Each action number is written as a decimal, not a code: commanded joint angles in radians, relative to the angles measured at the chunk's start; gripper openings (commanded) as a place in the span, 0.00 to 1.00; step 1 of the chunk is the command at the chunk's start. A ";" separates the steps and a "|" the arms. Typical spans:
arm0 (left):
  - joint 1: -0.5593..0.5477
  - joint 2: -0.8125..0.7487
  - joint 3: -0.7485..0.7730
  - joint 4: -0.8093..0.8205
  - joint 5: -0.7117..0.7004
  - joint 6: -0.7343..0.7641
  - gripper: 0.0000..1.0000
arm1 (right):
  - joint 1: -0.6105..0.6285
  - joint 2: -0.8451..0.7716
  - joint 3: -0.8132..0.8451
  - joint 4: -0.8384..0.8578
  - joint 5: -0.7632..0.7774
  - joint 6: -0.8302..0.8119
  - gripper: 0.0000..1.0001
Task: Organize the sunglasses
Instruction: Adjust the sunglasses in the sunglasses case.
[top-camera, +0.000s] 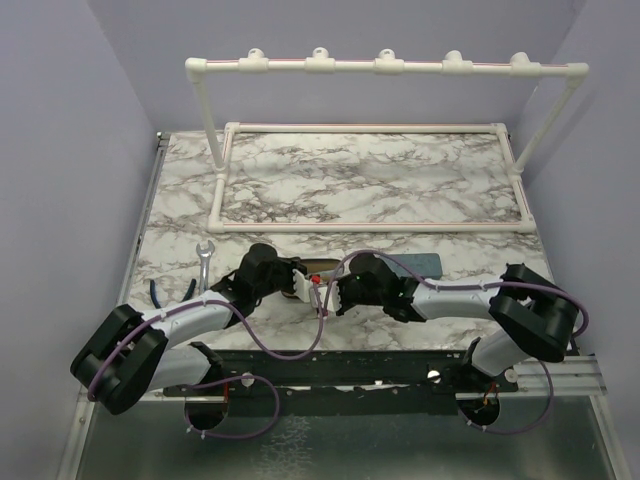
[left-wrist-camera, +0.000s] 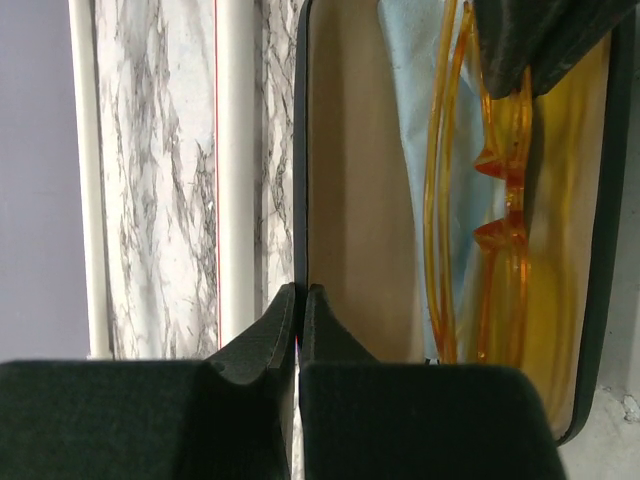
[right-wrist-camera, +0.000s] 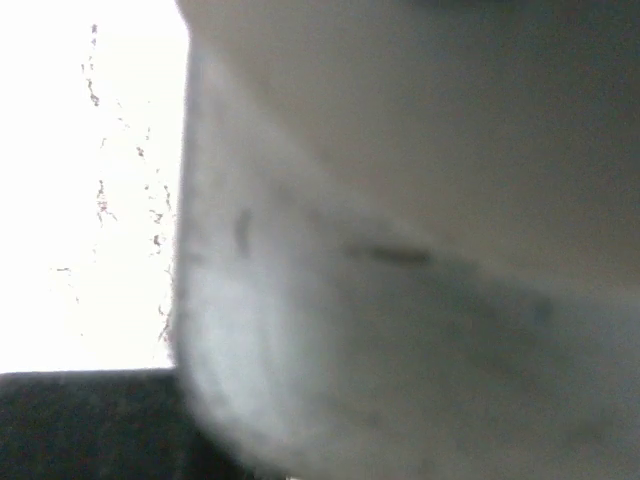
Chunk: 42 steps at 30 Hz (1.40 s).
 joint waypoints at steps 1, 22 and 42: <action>-0.012 -0.020 0.004 -0.007 0.040 0.025 0.00 | -0.043 0.014 0.086 -0.181 -0.091 0.142 0.01; -0.012 -0.047 -0.055 0.068 0.046 0.085 0.00 | -0.266 0.074 0.274 -0.356 -0.507 0.452 0.01; -0.013 -0.030 -0.057 0.096 0.024 0.071 0.00 | -0.296 0.130 0.293 -0.330 -0.689 0.580 0.00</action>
